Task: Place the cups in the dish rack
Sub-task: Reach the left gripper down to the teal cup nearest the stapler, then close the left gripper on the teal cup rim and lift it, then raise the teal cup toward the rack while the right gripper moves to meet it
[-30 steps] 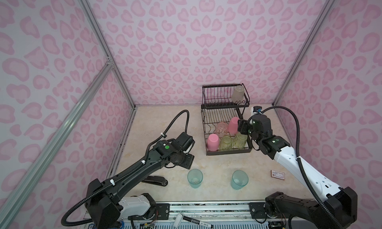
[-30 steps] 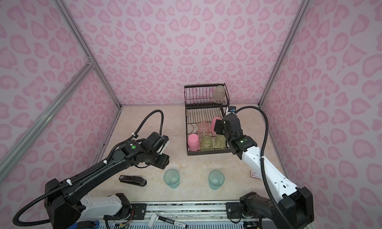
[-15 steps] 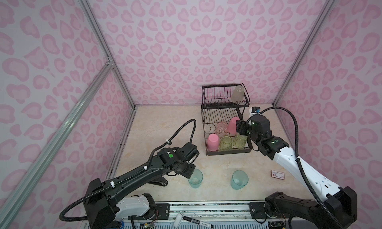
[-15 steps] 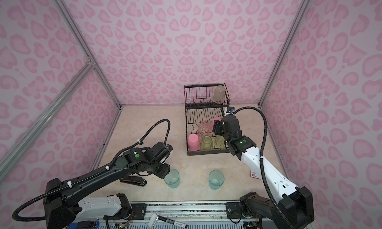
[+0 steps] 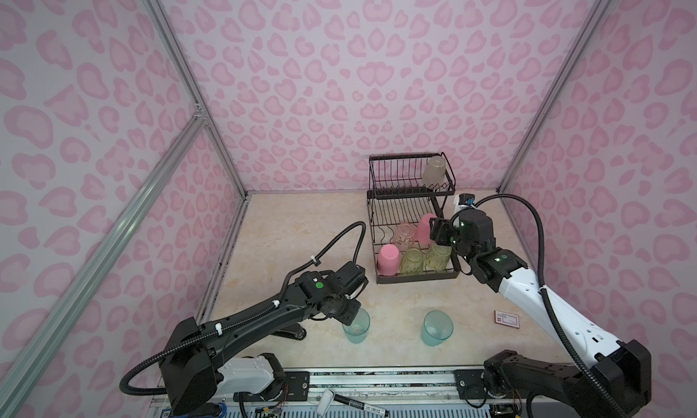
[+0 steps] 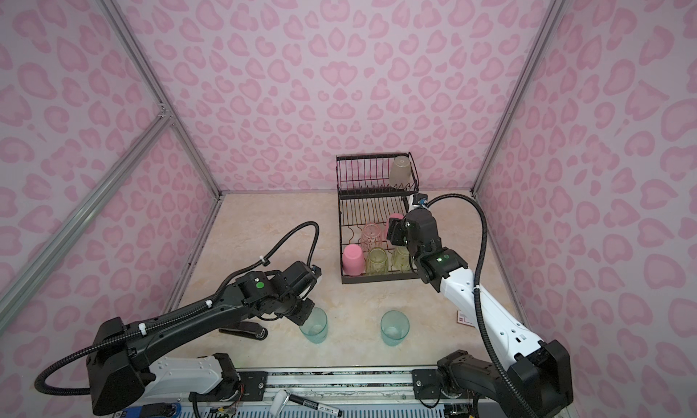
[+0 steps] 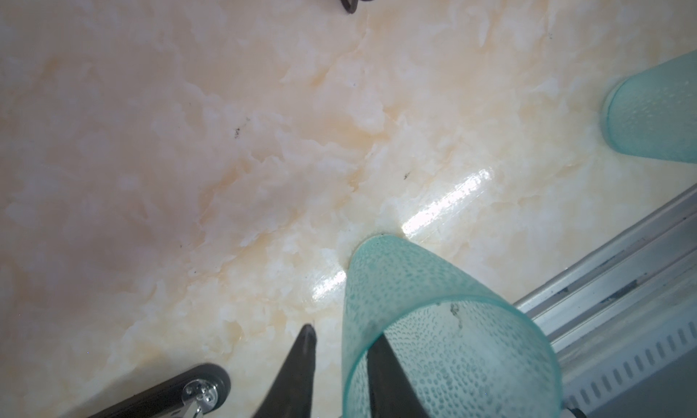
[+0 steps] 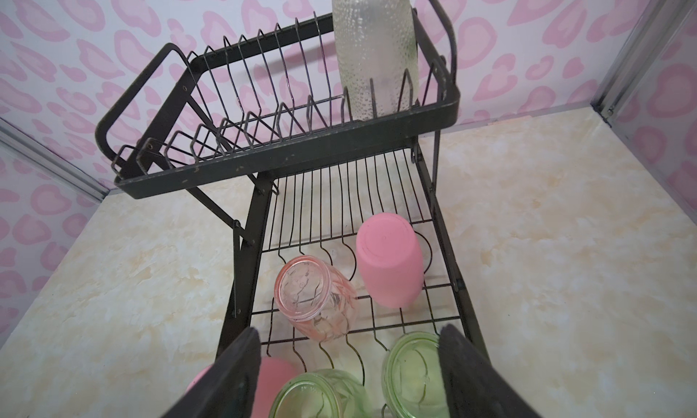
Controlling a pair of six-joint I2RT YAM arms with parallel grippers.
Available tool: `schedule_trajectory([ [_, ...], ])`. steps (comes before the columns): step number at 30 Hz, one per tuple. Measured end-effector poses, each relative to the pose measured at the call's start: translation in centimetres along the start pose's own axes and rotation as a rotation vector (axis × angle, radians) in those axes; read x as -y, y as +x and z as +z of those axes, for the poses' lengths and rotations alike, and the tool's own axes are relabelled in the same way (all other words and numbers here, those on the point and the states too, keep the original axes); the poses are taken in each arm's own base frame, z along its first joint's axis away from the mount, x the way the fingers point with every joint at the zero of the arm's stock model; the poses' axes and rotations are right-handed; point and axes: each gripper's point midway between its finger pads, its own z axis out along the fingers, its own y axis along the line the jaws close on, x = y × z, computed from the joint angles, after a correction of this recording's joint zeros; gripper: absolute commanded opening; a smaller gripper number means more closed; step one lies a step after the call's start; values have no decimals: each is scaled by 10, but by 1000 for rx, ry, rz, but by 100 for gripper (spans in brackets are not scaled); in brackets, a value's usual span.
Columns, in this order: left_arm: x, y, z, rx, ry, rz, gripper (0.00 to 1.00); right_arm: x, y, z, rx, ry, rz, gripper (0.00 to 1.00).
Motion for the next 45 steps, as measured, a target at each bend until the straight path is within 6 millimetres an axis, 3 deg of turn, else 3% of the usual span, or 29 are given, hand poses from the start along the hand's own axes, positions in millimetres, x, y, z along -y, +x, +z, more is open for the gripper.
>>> schedule_trajectory([
  [29, 5, 3, 9, 4, -10, 32, 7, 3, 4, -2, 6, 1, 10, 73],
  [37, 2, -19, -17, 99, -10, 36, 6, 2, 0, -5, 21, -5, 14, 74],
  [45, -15, -57, -57, 241, 77, -68, 6, -8, -11, -7, 39, -26, 14, 75],
])
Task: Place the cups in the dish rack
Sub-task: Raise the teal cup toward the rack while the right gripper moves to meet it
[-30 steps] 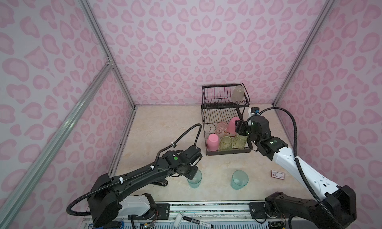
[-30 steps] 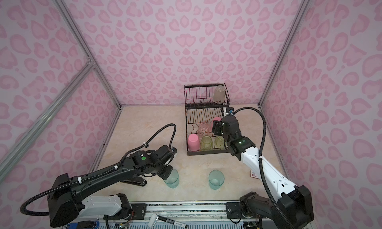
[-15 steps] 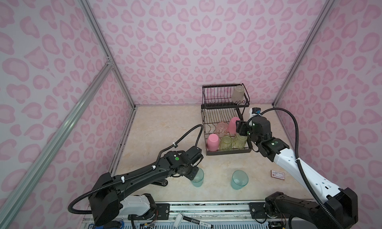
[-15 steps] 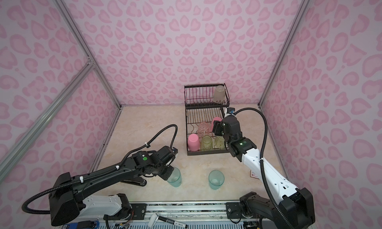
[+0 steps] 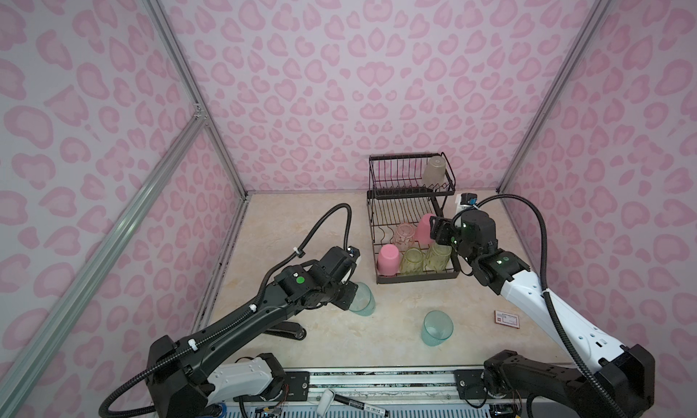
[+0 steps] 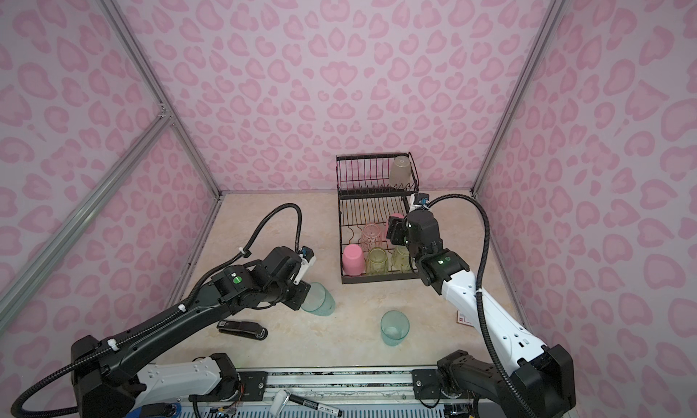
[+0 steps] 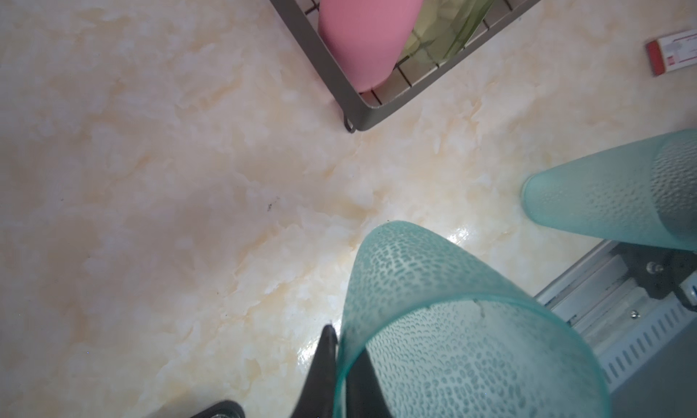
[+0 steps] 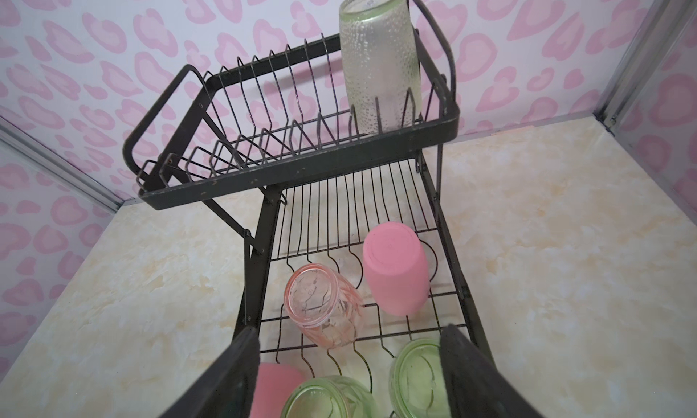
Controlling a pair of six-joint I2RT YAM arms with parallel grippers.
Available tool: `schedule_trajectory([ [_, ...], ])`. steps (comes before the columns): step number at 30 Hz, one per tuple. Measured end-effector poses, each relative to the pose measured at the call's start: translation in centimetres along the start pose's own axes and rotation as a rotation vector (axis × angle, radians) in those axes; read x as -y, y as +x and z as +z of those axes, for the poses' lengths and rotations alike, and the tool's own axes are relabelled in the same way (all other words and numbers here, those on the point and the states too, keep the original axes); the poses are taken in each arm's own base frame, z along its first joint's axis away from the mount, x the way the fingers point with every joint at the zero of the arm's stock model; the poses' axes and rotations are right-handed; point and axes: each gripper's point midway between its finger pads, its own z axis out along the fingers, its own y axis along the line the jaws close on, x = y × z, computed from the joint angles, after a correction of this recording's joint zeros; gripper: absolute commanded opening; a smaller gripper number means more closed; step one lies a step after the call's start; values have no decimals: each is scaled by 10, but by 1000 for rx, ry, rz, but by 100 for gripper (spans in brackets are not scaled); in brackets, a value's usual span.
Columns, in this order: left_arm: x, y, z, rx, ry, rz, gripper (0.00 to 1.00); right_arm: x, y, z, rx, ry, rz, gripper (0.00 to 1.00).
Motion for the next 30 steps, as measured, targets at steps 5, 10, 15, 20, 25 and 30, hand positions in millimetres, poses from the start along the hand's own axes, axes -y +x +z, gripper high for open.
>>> schedule_trajectory([
  [5, -11, -53, -26, 156, 85, -101, 5, -18, -16, 3, 17, -25, -5, 75],
  [10, -16, -114, -63, 334, 201, -156, 5, -47, -45, 3, 57, -74, -4, 75],
  [15, -29, -170, -95, 487, 325, -227, 5, -74, -78, 9, 102, -118, 11, 76],
  [20, -38, -220, -110, 608, 429, -266, 4, -91, -110, 25, 134, -142, 76, 77],
  [25, -55, -253, -104, 685, 492, -335, 3, -92, -134, 41, 146, -204, 229, 78],
  [30, -65, -278, -101, 765, 545, -376, 4, -89, -139, 65, 103, -288, 463, 78],
])
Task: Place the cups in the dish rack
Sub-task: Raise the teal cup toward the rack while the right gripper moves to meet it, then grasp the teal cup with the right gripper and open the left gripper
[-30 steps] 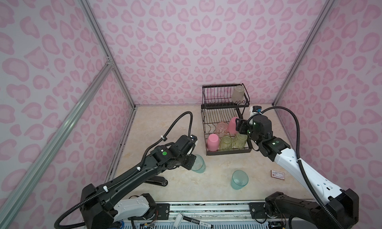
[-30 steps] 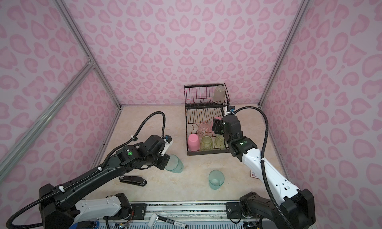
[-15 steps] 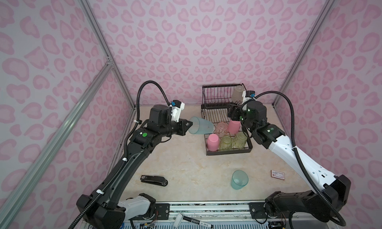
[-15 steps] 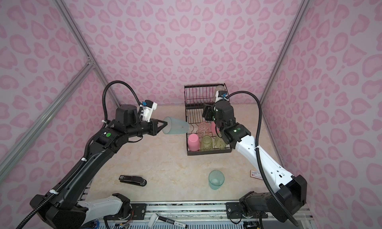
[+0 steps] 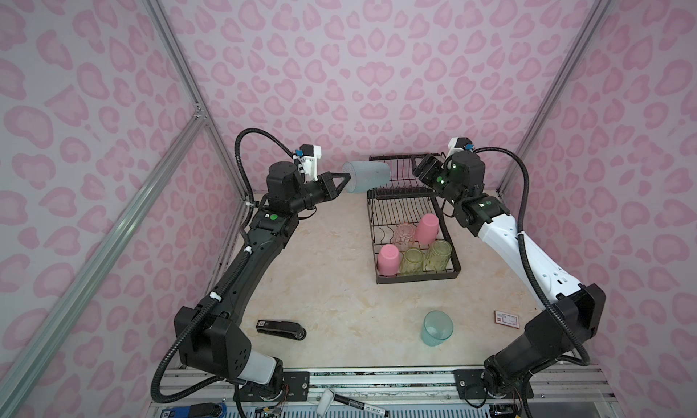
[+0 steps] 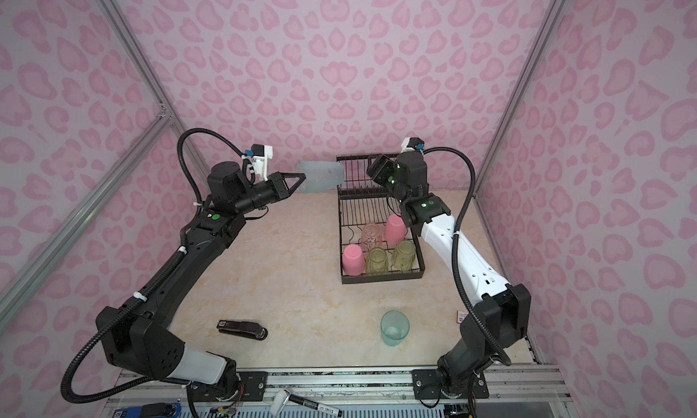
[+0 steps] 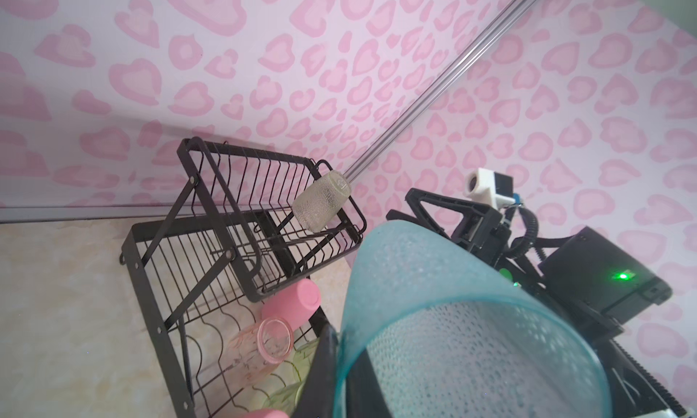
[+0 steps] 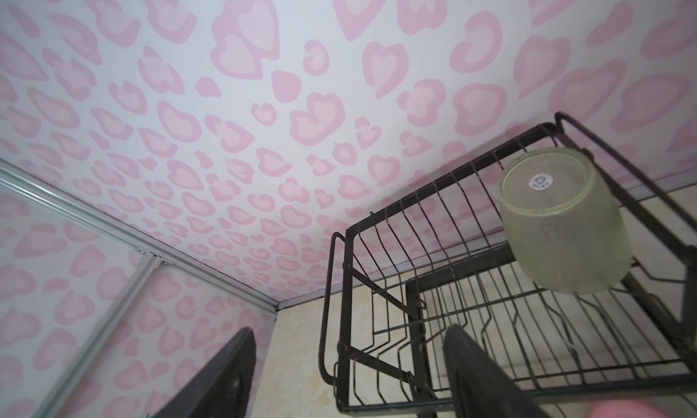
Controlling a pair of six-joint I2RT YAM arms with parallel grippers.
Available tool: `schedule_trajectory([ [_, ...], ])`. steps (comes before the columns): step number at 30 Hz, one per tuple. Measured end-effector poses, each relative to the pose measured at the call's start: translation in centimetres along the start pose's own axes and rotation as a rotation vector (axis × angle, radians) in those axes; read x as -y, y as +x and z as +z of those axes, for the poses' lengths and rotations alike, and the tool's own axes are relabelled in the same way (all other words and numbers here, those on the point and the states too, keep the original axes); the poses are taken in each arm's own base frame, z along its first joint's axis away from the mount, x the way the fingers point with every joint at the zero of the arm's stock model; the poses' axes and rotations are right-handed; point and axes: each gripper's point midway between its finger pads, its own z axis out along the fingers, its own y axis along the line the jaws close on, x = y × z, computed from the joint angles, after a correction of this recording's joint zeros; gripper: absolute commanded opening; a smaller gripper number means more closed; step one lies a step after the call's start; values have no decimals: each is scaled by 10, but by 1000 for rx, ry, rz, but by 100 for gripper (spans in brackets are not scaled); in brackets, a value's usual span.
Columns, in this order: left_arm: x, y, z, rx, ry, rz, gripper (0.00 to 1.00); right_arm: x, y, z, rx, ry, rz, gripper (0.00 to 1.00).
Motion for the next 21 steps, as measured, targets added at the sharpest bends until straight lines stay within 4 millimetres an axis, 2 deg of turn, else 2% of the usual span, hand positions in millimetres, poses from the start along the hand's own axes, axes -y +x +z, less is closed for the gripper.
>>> schedule_trajectory([
  [8, -7, -9, 20, 56, 70, -19, 4, -16, 15, 25, -89, -138, 320, 78],
  [14, -14, -11, 27, 76, 85, -23, 3, -24, 18, 27, -101, -195, 487, 81],
  [21, -20, -6, 35, 72, 90, -26, 3, -41, 18, 24, -102, -245, 576, 82],
])
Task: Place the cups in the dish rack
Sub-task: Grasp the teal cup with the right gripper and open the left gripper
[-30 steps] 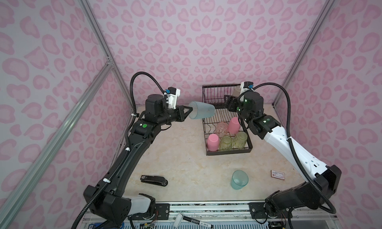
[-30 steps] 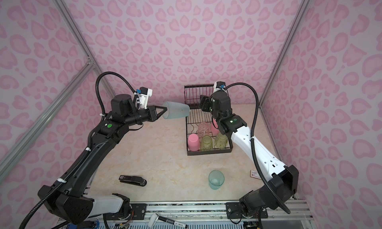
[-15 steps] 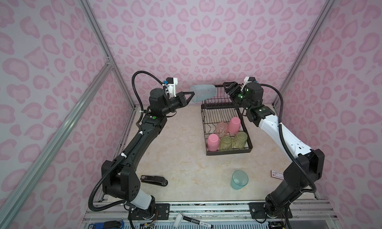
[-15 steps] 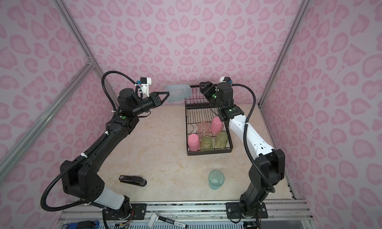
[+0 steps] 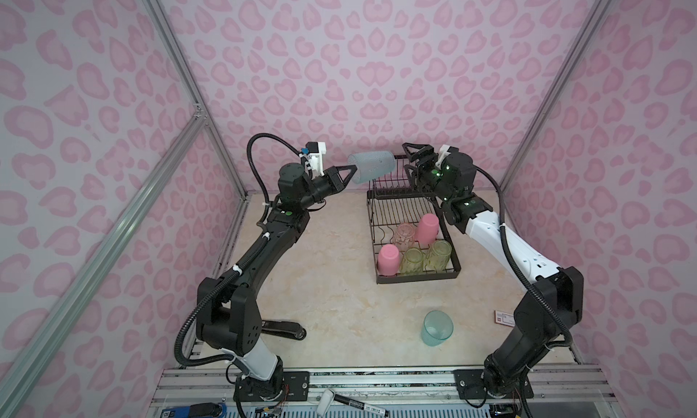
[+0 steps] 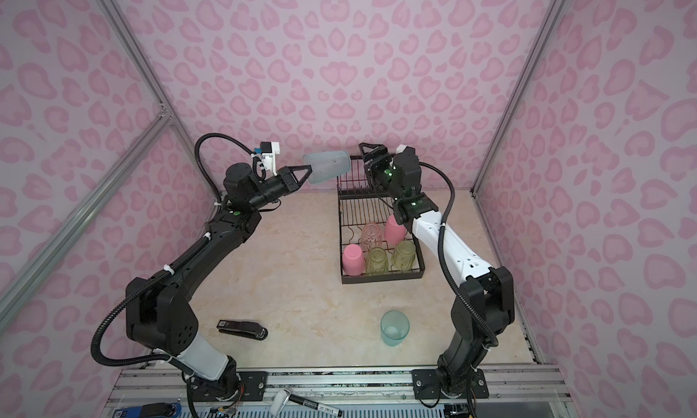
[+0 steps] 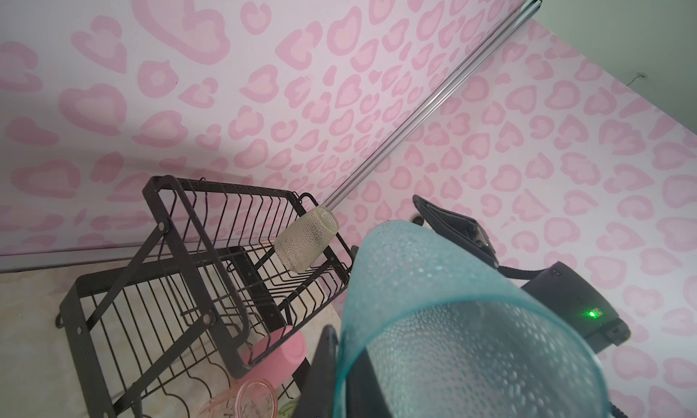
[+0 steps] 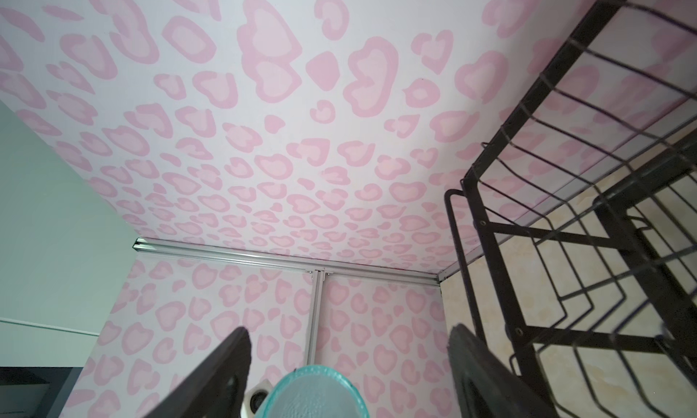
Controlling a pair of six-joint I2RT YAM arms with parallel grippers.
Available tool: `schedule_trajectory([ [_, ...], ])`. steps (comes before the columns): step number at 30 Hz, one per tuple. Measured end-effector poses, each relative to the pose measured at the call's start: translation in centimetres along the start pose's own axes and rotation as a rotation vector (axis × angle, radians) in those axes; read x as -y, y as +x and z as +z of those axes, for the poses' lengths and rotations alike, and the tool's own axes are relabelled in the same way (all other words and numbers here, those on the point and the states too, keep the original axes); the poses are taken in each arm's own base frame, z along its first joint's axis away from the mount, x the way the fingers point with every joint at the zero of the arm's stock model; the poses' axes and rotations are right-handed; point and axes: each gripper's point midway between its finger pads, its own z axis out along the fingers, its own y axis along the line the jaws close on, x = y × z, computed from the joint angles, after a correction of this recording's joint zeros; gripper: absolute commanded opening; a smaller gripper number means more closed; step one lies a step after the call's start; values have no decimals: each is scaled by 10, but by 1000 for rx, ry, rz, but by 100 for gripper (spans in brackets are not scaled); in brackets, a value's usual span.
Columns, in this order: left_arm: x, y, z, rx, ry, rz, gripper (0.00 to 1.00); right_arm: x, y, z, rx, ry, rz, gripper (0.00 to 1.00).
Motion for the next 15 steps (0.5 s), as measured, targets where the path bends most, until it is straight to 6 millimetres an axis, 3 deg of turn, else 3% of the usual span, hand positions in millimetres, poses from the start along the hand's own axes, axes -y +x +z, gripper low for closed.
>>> schedule_trajectory([
  [15, -8, 15, 20, -17, 12, -13, 3, 2, 38, 10, -52, 0, 92, 82],
])
